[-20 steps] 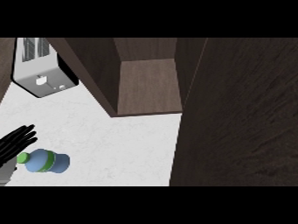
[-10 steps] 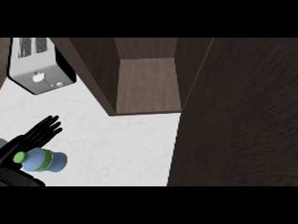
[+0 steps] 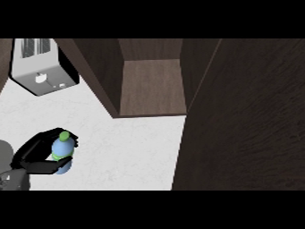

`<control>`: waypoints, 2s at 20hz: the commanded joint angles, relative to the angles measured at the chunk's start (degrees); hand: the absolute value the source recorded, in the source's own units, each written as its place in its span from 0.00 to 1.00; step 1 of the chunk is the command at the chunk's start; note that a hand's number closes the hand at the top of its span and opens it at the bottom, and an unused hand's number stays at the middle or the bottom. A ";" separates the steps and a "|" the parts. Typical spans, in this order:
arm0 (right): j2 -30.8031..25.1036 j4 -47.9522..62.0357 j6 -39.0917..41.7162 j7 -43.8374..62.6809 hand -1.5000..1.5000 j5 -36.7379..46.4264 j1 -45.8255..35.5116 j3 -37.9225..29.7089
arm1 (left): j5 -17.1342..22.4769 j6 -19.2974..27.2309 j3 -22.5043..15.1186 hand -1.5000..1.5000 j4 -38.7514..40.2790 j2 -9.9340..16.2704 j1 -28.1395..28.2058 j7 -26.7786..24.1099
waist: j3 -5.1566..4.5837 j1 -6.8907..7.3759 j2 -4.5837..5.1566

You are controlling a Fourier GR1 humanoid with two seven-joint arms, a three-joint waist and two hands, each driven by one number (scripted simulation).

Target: Pick up the bottled water, place it into the cabinet and close the cabinet

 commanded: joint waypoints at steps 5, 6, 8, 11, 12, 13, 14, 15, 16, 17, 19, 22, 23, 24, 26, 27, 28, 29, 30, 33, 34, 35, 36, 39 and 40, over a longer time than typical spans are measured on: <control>-0.38 -2.47 -2.00 1.56 0.00 4.51 0.34 2.25 | -8.01 -0.78 -9.76 1.00 -4.25 1.38 0.67 -20.23 | -0.12 0.74 -0.34; -1.02 -3.56 -1.98 1.67 0.00 3.79 1.27 1.80 | -8.77 0.91 -11.14 1.00 -6.05 1.22 2.16 -22.53 | 0.00 1.08 -0.49; -0.92 -2.92 -2.12 0.68 0.00 3.40 0.96 1.99 | -9.04 3.55 -12.34 1.00 -4.10 0.92 0.95 -25.96 | 0.01 0.82 -0.28; -1.70 -3.07 -2.67 0.12 0.00 3.93 2.59 3.15 | -8.87 24.71 -8.06 1.00 -1.67 -6.46 0.93 -24.03 | 0.16 1.17 -0.35; -0.96 -2.39 -3.41 2.21 0.00 4.32 -0.12 2.57 | -8.17 30.92 -6.77 1.00 -1.68 -10.34 -0.33 -20.78 | 0.10 1.37 -0.30; -1.77 -3.09 -3.07 1.57 0.00 4.01 1.41 3.54 | -7.42 35.86 -5.25 1.00 -2.49 -12.58 1.26 -20.22 | 0.15 1.47 -0.54; -1.21 -1.00 -3.32 -0.36 0.00 3.93 0.20 2.74 | -7.07 41.52 -3.15 1.00 -1.90 -14.38 -0.62 -17.61 | 0.18 1.49 -0.37; -3.05 -4.60 -3.01 1.67 0.00 2.34 2.26 0.93 | -6.92 44.23 -4.44 1.00 -4.29 -16.16 -0.11 -18.48 | 0.27 1.36 -0.61; -3.21 -4.00 -2.91 0.44 0.00 3.39 3.31 2.82 | -4.33 44.56 -4.95 1.00 -2.39 -16.26 -0.61 -20.10 | 0.24 1.12 -0.50; -2.49 -2.63 -3.15 -0.29 0.00 3.11 2.33 2.69 | -2.93 45.98 -6.46 1.00 -4.18 -16.34 -0.47 -20.24 | 0.28 1.71 -0.49; -2.46 -3.51 -4.09 0.33 0.00 6.26 3.59 5.74 | 1.82 45.62 -10.33 1.00 -3.26 -16.45 -3.02 -17.26 | 0.28 1.64 -0.50; -2.05 -1.75 -4.49 0.13 0.00 4.80 1.36 3.15 | 7.98 49.90 -15.41 1.00 -3.19 -16.54 -4.98 -15.49 | 0.29 1.78 -0.38; -3.57 -5.70 -4.50 -1.07 0.00 5.37 5.84 6.16 | 11.67 52.72 -19.86 1.00 -5.83 -16.56 -3.42 -14.44 | 0.30 1.24 -0.63; -1.68 -4.58 -6.12 5.46 0.00 8.96 -0.10 6.27 | 9.71 49.92 -17.65 1.00 -7.24 -16.58 -4.21 -13.71 | 0.26 2.02 -0.48; -3.60 -3.87 -5.10 -1.24 0.00 5.38 4.63 5.67 | 12.49 49.91 -19.70 1.00 -10.28 -16.60 -6.84 -7.79 | 0.34 1.82 -0.51; -2.67 -4.50 -5.87 3.25 0.00 5.58 1.17 4.53 | 13.64 51.83 -22.73 1.00 -15.93 -16.61 -4.13 -3.27 | 0.32 2.33 -0.59; -4.21 -7.38 -5.34 3.98 0.00 4.42 2.18 3.44 | 16.80 54.75 -22.69 1.00 -7.85 -16.61 -10.39 -8.10 | 0.27 1.24 -0.36; -3.87 -6.78 -6.04 1.59 0.00 5.74 3.89 5.50 | 19.28 56.99 -26.86 1.00 -13.53 -16.62 -6.99 -4.71 | 0.30 1.50 -0.58; -2.58 -5.16 -6.38 3.49 0.00 7.24 1.22 6.27 | 18.11 57.01 -26.85 1.00 -14.06 -16.62 -6.12 -5.38 | 0.30 2.00 -0.45; -4.95 -6.39 -5.46 1.14 0.00 3.55 4.05 3.99 | 20.18 63.11 -31.75 1.00 -18.82 -16.63 -8.44 0.73 | 0.34 1.86 -0.49; -5.72 -8.10 -5.83 0.73 0.00 5.71 6.14 6.60 | 21.90 65.14 -32.43 1.00 -15.79 -16.63 -11.59 -0.39 | 0.31 1.24 -0.48; -3.20 -5.87 -8.06 1.97 0.00 10.48 4.28 10.71 | 22.38 65.44 -32.94 1.00 -15.55 -16.63 -10.93 -1.09 | 0.28 1.54 -0.46; -4.47 -6.00 -6.24 1.40 0.00 5.59 2.99 6.38 | 22.28 67.33 -34.39 1.00 -17.34 -16.63 -11.65 1.02 | 0.31 1.77 -0.41; -4.12 -4.88 -8.24 0.02 0.00 8.61 4.87 9.53 | 22.18 67.68 -31.17 1.00 -12.02 -16.63 -18.27 0.44 | 0.30 1.44 -0.35; -3.51 -2.83 -8.60 0.44 0.00 9.04 2.50 8.74 | 21.21 69.82 -31.58 1.00 -12.97 -16.63 -19.46 3.19 | 0.30 1.61 -0.37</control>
